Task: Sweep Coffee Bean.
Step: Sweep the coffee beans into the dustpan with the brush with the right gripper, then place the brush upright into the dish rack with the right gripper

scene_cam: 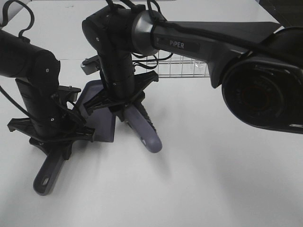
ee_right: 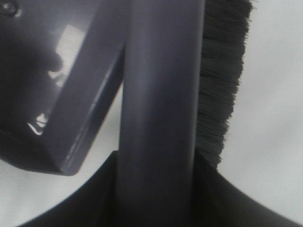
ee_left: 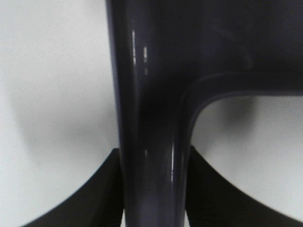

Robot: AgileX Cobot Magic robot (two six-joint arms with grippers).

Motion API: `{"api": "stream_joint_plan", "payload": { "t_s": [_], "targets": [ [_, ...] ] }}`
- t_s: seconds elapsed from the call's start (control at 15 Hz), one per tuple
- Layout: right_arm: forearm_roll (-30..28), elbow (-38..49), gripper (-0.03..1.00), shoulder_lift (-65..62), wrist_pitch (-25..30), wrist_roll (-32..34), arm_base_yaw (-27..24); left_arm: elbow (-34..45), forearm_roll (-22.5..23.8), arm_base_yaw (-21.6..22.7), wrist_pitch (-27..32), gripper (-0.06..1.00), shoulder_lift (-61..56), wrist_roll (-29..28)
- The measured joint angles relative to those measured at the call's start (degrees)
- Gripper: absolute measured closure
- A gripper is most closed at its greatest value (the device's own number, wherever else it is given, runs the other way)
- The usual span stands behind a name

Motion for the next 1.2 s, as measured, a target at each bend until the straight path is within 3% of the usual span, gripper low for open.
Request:
{"api": "stream_joint_plan", "payload": {
  "t_s": [0.27, 0.53, 1.0, 1.2],
  "targets": [
    [6.82, -5.67, 0.65, 0.8, 0.23, -0.06, 0.06, 0.0, -0.34, 0.0, -0.11, 0.6, 0.0, 0.0],
    [8.31, -9.63, 0.65, 1.15, 0.46, -0.4, 0.06, 0.0, -1.03, 0.06, -0.4, 0.6, 0.0, 0.0],
    [-4.53, -9.68, 0.65, -9.4, 0.52, -2.64, -0.8, 0.0, -1.2, 0.06, -0.74, 0.6, 0.0, 0.06],
    [-4.81, -8.42, 0.65, -16.5, 0.46, -3.61, -7.39, 0.0, -1.2, 0.06, -0.8, 0.6, 0.0, 0.06]
  ]
}}
